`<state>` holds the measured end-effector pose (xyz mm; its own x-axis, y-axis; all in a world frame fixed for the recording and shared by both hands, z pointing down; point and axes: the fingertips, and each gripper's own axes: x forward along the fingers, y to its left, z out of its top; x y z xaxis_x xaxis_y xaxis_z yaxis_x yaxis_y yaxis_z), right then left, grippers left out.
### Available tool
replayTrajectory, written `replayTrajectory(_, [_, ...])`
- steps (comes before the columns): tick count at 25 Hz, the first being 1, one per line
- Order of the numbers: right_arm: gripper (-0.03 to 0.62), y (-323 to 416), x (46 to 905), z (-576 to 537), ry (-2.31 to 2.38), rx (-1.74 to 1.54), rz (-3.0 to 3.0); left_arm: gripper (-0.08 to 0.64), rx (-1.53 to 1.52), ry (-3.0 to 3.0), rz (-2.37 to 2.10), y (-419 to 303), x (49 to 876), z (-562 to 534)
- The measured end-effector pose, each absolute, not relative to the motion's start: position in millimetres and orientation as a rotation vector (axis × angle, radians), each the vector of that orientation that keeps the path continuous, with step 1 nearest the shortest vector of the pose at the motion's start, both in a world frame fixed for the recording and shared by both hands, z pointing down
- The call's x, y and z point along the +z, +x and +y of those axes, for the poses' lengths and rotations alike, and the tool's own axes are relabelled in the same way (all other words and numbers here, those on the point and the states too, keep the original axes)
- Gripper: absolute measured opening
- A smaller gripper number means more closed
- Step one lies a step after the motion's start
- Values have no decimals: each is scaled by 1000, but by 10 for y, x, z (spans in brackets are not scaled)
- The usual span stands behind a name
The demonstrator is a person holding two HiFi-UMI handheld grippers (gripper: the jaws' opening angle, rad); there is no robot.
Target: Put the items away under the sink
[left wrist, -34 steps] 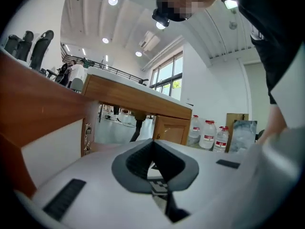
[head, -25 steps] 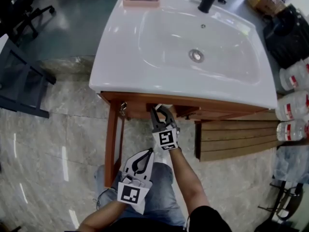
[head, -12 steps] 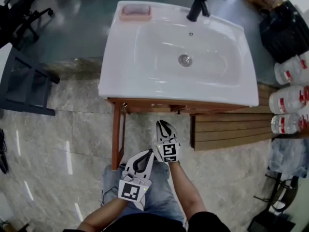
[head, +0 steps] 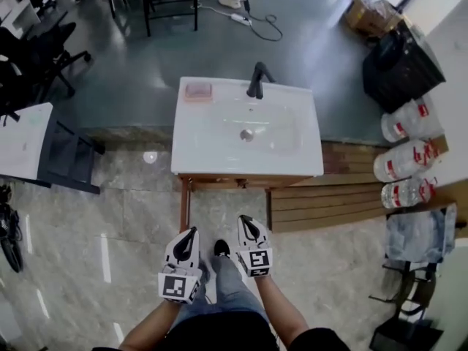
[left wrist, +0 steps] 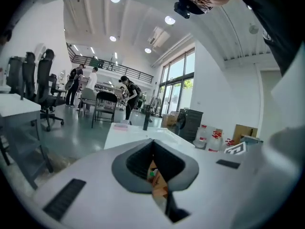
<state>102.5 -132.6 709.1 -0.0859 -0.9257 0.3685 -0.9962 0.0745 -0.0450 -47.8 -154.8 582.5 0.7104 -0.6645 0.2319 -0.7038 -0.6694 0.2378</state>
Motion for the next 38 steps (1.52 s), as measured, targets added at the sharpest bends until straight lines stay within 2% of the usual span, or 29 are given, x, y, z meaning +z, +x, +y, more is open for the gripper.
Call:
replayTrajectory(4, [11, 984, 5966, -1241, 1996, 430, -2149, 7, 147, 2677, -1156, -689, 4981, -1635])
replayTrajectory(9, [11, 874, 4914, -1149, 2034, 291, -2206, 7, 105, 2754, -1240, -1019, 4213, -1640])
replayTrajectory(16, [11, 944, 3950, -908, 2155, 55, -2247, 8, -11, 2738, -1387, -1421, 3585, -1452])
replayTrajectory(26, [11, 827, 3704, -601, 2192, -111, -2239, 8, -36, 2753, -1495, -1715, 3479, -1290])
replayTrajectory(38, [11, 779, 3608, -537, 2198, -80, -2257, 8, -27, 2783, -1423, -1608, 3501, -1193])
